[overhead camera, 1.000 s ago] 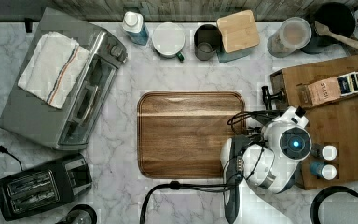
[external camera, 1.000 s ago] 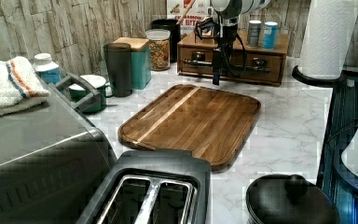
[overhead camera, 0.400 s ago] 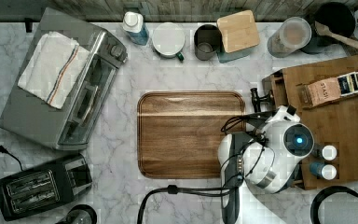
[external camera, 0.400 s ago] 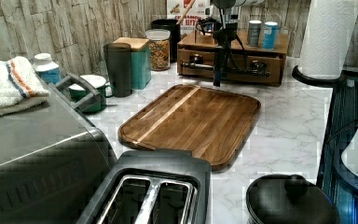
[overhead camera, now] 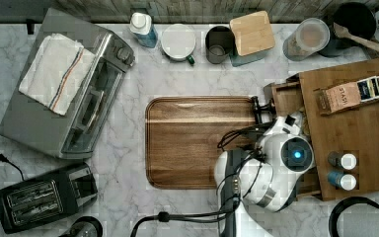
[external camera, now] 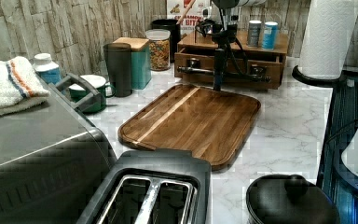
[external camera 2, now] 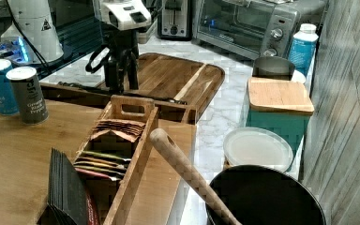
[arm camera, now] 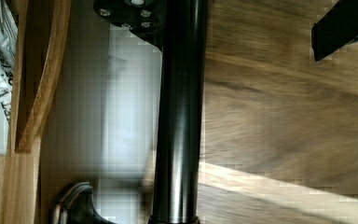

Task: Open the drawer.

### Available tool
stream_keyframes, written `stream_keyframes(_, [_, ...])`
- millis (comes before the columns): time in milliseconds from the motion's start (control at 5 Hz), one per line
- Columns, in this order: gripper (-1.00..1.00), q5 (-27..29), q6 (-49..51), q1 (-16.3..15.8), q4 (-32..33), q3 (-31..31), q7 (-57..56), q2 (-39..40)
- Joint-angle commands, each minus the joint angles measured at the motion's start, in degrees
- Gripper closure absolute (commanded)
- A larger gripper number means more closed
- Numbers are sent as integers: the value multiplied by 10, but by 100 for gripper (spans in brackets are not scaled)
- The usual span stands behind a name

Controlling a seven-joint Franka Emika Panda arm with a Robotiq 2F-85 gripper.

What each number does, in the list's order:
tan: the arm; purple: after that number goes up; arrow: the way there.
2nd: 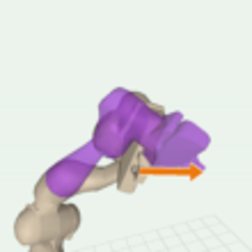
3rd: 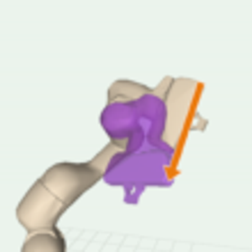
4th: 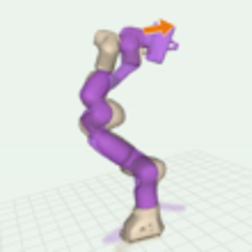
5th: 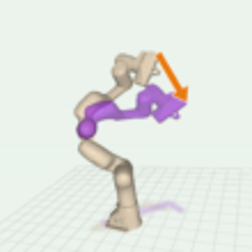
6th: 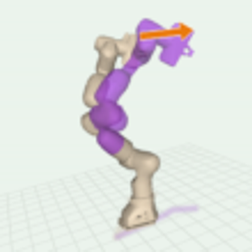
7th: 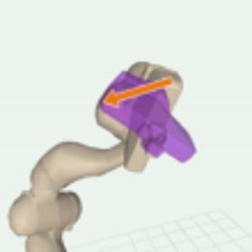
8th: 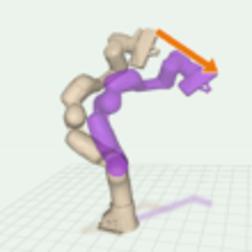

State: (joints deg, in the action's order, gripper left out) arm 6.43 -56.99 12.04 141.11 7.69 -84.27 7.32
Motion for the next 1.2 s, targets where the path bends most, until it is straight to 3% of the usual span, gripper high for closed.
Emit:
stream_keyframes(200, [-100, 51, 14, -88, 82, -74, 83, -90])
stream_keyframes(400, [-100, 121, 41, -87, 88, -102, 32, -105])
stream_keyframes(600, [-100, 87, 34, -113, 103, -121, 119, -131])
stream_keyframes(1200, [-100, 73, 37, -156, 79, -143, 260, -132])
